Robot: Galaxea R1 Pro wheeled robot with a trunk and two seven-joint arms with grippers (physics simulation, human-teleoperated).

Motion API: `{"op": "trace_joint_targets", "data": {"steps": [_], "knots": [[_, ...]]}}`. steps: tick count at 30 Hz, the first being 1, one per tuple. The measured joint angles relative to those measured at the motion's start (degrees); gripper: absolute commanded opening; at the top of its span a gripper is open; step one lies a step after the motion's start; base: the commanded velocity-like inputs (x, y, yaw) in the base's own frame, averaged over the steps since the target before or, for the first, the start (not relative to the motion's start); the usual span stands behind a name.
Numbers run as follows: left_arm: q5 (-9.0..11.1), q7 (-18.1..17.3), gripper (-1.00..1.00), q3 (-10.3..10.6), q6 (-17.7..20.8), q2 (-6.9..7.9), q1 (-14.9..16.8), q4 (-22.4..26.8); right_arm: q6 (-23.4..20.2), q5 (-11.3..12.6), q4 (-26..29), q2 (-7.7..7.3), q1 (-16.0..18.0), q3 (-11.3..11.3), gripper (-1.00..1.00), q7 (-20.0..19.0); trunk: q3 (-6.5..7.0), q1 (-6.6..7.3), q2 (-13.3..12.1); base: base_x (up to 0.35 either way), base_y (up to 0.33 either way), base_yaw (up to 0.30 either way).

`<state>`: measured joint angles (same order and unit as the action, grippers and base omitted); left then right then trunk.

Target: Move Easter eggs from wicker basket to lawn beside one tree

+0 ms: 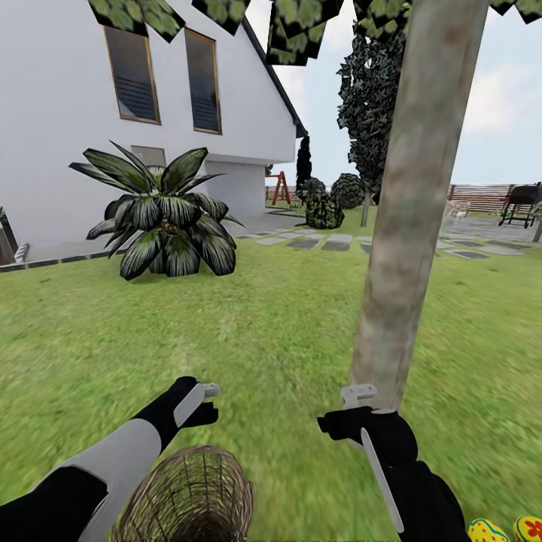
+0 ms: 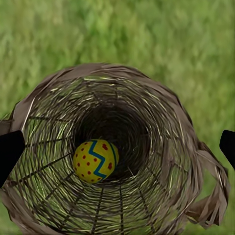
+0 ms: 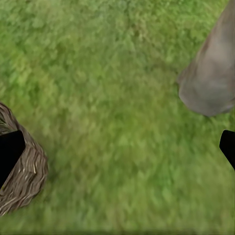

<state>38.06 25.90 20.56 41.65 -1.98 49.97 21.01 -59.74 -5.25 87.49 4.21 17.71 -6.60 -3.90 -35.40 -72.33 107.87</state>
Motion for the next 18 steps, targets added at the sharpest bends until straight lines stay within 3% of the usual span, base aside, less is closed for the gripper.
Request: {"op": "trace_joint_targets", "data": {"steps": [18], "knots": [[0.09, -0.07, 1.00, 0.02, 0.01, 0.08, 0.00, 0.00, 0.00, 0.00, 0.01, 0.00, 0.00, 0.12, 1.00, 0.00, -3.23, -3.95, 7.22, 0.000, 0.000, 0.000]]}}
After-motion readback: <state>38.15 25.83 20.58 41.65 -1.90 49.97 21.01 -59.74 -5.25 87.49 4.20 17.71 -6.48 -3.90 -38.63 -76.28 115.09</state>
